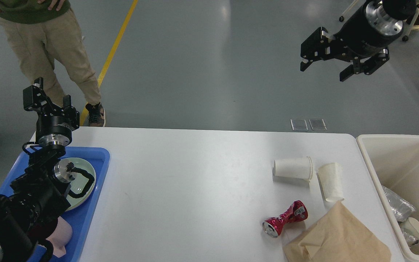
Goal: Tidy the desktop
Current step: 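Raise the right gripper and move it toward the white paper cups, then grasp the white paper cup nearest the bin with the right gripper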
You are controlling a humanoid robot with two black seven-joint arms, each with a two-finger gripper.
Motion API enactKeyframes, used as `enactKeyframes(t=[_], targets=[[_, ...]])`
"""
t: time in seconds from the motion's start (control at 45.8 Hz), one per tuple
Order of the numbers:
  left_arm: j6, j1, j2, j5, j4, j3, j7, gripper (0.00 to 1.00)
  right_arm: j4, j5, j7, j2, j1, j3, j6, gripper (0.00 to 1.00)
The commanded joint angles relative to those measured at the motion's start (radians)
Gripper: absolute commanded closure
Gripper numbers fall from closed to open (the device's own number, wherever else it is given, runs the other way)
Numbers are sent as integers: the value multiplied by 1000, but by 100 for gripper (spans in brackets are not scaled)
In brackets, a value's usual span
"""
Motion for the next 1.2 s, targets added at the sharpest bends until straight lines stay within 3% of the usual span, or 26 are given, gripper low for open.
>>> enactKeyframes(t=[0.0, 0.197, 0.306, 0.503, 0.677, 0.874, 1.18], targets=[[0, -1, 0, 0, 0, 0, 0, 4, 1, 10, 2, -24, -160, 6, 0, 0], [0, 0, 0, 0, 0, 0, 0, 4, 0, 5, 0, -29, -424, -9, 0, 0], [0, 0, 0, 0, 0, -1, -1, 4, 1, -7, -5, -26, -513, -23, -124, 0], [0, 0, 0, 0, 0, 0, 0, 4, -2, -10, -29, -6, -560, -23, -191, 0], [0, 0, 0, 1, 0, 0, 0, 4, -10, -39, -31, 40, -651, -26, -437, 0], [0, -1, 0, 0, 0, 0, 0, 4, -28, -100, -29, 88, -751, -24, -639, 0], [0, -1, 0, 0, 1, -1, 0, 4, -215, -180, -29, 143, -904, -24, -704, 1]])
